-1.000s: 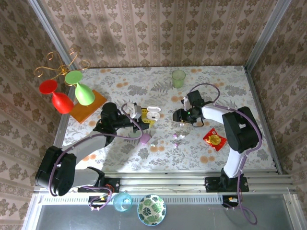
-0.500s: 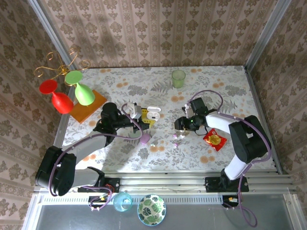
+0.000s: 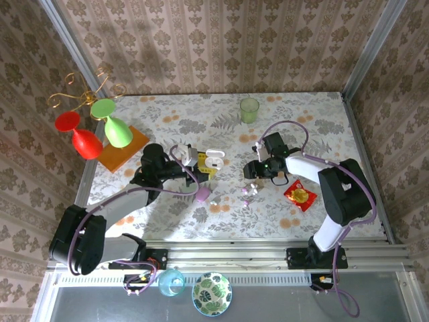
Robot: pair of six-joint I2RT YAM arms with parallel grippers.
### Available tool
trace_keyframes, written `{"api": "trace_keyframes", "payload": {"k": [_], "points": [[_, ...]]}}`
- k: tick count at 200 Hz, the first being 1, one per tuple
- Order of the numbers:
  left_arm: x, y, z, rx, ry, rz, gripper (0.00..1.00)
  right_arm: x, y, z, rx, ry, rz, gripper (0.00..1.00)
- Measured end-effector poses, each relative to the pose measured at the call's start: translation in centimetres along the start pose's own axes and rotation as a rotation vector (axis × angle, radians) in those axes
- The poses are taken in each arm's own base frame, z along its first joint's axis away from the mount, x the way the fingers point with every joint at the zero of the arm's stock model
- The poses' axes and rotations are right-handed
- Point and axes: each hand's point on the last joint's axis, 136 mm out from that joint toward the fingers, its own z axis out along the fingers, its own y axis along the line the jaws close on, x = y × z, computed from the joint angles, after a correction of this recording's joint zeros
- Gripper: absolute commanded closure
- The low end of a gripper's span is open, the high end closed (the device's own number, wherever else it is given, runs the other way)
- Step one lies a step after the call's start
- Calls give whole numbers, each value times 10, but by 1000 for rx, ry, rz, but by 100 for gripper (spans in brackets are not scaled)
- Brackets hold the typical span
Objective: Insert wireless bluetooth earbuds into charging case
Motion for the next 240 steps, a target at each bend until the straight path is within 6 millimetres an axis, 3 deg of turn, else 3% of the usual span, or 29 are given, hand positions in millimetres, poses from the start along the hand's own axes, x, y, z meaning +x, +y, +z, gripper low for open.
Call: {"api": "trace_keyframes", "payload": {"k": [57, 100, 167, 240], "points": [[-5, -1, -3, -8, -7, 11, 81, 20, 9, -18, 292, 12, -182, 50], [-9, -2, -7, -17, -8, 21, 81, 19, 11, -30, 476, 37, -277, 59], [-8, -2, -7, -16, -2, 19, 81, 32, 1, -13, 681, 157, -393, 66], [-8, -2, -7, -16, -2, 19, 81, 35, 1, -3, 741, 202, -444, 70]]}}
